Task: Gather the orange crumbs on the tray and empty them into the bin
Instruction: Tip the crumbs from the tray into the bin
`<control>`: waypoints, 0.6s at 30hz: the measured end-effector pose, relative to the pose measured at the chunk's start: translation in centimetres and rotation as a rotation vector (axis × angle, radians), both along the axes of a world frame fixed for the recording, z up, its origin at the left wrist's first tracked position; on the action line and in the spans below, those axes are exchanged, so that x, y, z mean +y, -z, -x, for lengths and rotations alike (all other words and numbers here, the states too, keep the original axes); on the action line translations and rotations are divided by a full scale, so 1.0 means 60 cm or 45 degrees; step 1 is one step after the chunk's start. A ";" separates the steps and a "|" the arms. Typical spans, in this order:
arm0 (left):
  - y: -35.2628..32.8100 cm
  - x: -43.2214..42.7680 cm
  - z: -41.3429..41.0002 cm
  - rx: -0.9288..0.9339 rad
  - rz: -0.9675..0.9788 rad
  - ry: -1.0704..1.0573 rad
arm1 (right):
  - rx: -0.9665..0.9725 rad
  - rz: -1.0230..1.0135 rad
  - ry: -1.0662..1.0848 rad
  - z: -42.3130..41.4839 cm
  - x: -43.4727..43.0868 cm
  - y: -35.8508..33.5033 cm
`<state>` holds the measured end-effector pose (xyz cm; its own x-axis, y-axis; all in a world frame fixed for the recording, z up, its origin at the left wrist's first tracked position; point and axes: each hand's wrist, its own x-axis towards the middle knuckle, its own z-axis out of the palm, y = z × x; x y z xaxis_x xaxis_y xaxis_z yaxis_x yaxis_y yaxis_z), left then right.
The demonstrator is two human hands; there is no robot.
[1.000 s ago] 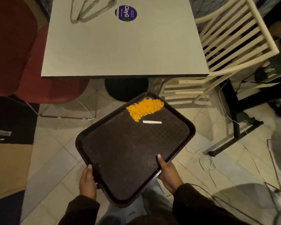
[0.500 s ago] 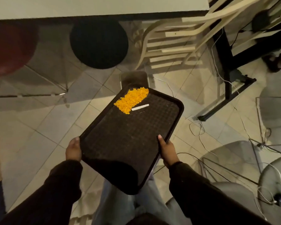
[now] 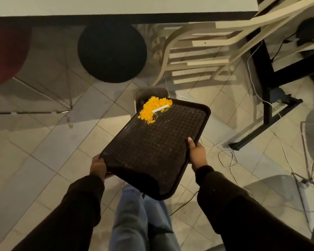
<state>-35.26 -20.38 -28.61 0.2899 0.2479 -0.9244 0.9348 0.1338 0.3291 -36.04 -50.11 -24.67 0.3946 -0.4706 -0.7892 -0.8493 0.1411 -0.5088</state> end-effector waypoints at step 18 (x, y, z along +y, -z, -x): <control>0.009 -0.046 -0.039 0.024 0.121 -0.028 | -0.069 0.112 -0.040 -0.107 -0.057 0.012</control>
<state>-32.90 -23.12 -29.12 0.2678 0.1645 -0.9493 0.9372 0.1840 0.2963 -29.62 -53.54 -25.37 0.4508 -0.5240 -0.7226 -0.8236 0.0679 -0.5631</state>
